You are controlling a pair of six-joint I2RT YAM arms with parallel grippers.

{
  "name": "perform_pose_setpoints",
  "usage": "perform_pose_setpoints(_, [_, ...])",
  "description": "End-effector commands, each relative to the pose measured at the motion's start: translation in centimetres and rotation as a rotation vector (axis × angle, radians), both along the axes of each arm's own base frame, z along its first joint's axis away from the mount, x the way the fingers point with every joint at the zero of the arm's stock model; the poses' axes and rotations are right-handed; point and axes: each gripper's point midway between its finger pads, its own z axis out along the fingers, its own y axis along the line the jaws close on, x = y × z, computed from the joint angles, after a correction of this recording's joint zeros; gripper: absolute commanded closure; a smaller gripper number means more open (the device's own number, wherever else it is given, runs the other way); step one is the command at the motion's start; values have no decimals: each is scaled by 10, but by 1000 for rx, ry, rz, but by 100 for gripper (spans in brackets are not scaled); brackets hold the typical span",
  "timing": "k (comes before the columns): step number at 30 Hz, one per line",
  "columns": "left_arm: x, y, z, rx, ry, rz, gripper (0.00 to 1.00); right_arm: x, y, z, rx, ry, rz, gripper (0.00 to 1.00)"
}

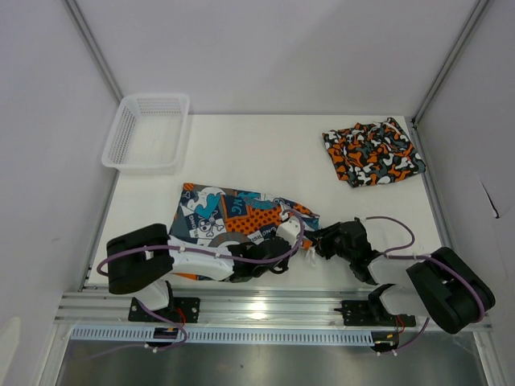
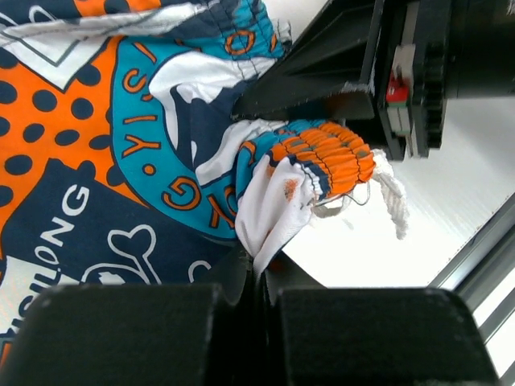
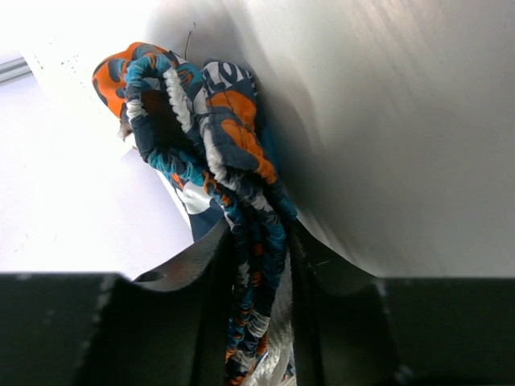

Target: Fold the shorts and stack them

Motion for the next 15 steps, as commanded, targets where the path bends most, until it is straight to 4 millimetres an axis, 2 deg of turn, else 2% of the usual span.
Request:
perform_pose_setpoints(1, [-1, -7, 23, -106, -7, -11, 100, 6, -4, 3, -30, -16, 6, 70])
perform_pose_setpoints(6, [-7, -5, 16, -107, 10, -37, 100, 10, -4, 11, -17, -24, 24, 80])
perform_pose_setpoints(7, [-10, -8, 17, -115, 17, -56, 100, 9, -3, 11, -6, -19, 36, 85])
perform_pose_setpoints(8, [-14, -9, 14, -111, 22, -69, 100, 10, -1, 15, 6, -32, 46, 95])
perform_pose_setpoints(9, [-16, -11, 13, -107, 24, -86, 100, 11, 0, 16, 8, -37, 59, 99])
perform_pose_setpoints(12, [-26, -15, 11, -107, 37, -127, 87, 9, -1, 10, -1, 1, 108, 100])
perform_pose_setpoints(13, [-27, -14, 11, -108, 39, -132, 71, 12, -1, 9, -29, -10, 141, 100])
perform_pose_setpoints(14, [-32, -12, 8, -111, 44, -143, 63, 9, -5, 5, -37, 23, 167, 100])
perform_pose_setpoints(15, [-33, -12, 16, -140, 44, -149, 47, 9, -6, 3, -49, 28, 187, 100])
